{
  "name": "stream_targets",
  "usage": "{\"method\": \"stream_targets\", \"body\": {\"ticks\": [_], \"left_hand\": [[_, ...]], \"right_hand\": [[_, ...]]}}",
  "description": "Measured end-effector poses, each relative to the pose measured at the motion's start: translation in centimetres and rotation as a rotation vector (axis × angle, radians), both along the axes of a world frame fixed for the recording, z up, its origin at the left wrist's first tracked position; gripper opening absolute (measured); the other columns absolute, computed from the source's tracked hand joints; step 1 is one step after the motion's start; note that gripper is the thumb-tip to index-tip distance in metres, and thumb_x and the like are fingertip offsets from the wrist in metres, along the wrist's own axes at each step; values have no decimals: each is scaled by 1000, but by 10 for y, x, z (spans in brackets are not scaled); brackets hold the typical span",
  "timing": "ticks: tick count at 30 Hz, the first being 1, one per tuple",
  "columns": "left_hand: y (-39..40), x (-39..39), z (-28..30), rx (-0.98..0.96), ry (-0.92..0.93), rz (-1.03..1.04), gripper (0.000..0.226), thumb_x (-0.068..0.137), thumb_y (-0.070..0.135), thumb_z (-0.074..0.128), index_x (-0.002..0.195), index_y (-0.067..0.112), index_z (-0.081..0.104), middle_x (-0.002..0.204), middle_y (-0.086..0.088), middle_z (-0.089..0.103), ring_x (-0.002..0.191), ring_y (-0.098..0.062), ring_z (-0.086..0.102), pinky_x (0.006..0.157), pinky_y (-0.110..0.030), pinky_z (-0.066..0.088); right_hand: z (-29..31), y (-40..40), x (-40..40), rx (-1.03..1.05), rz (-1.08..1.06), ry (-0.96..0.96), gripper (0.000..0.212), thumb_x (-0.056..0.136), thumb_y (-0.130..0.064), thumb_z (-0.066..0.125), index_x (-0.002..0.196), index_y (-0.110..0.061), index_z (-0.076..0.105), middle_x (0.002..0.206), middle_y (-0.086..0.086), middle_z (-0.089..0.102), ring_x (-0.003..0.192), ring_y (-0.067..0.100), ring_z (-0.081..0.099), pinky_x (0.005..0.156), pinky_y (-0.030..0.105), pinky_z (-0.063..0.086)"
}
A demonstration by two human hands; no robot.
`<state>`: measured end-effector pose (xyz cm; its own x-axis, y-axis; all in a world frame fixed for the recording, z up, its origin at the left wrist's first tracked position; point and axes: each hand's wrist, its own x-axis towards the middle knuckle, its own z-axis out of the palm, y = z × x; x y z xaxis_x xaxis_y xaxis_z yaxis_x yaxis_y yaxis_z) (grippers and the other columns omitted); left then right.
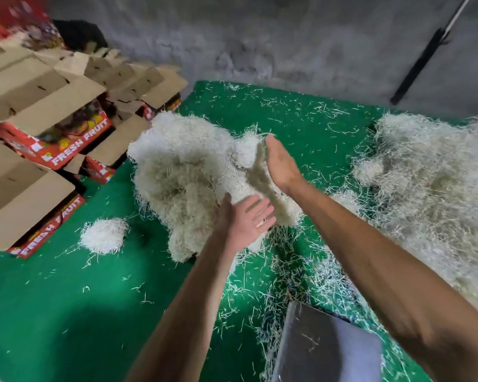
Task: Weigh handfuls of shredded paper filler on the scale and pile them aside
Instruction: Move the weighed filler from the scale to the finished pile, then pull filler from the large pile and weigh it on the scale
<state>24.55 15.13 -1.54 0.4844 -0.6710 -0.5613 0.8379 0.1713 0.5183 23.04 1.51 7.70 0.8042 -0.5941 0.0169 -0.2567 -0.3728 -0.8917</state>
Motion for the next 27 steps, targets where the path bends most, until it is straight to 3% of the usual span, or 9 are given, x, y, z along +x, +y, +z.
{"method": "stream_targets", "body": {"ticks": [2,6,7,9,12,16,20,23,27], "left_hand": [[-7,-5,-3,7,11,-34,55,109,48,30,141,7,50,134,-15,62,111,-29,68,95,-49,56],[-31,-25,-3,42,49,-93,84,99,72,17,143,8,47,144,-17,54,124,-34,56,114,-52,38],[-40,-32,-4,53,54,-110,84,99,72,15,143,7,47,146,-18,54,128,-34,54,116,-52,36],[-59,-45,-7,77,57,-158,83,101,69,13,144,7,47,145,-17,54,132,-34,52,117,-52,35],[-86,-67,-19,140,37,-279,77,102,67,18,148,11,44,145,-16,54,132,-34,52,114,-56,38],[-120,-95,-44,265,-127,-424,58,100,59,47,152,33,38,155,-8,40,133,-35,48,97,-68,47],[-160,-114,-64,385,-809,-544,53,102,47,53,151,46,34,161,0,34,136,-24,44,104,-43,39],[-182,-126,-77,486,-1190,-819,68,100,39,61,156,44,24,166,4,23,149,-25,26,117,-41,15],[-183,-161,-90,520,-1225,-1096,59,101,35,60,153,21,37,155,-9,44,113,-10,62,97,-21,46]], "right_hand": [[-30,-14,-20,-75,7,101,48,110,-44,21,110,-15,60,102,5,67,86,6,53,77,32,48],[-97,-61,-88,-266,3,360,44,107,-43,45,145,-20,48,131,8,65,86,11,70,56,15,52],[-112,-74,-107,-372,13,461,53,104,-44,51,151,-22,41,145,8,56,105,19,69,75,27,62],[-139,-98,-143,-553,55,695,76,100,-50,56,162,-25,19,170,6,16,152,33,29,122,53,29],[-171,-119,-183,-460,67,857,86,100,-58,51,164,-28,3,171,2,-12,157,36,-3,125,59,4],[-193,-103,-207,-395,-67,780,46,105,-40,51,145,-18,49,153,12,44,137,33,49,112,42,45],[-177,-65,-232,-124,117,465,27,104,-34,55,123,-17,64,91,-2,67,73,10,70,75,27,59],[-169,-64,-272,-403,80,368,44,105,-49,45,138,-24,58,129,0,63,99,15,69,96,38,54],[-167,-79,-333,-648,-97,385,63,93,-53,64,141,-14,56,134,11,56,114,20,57,95,47,57]]}}
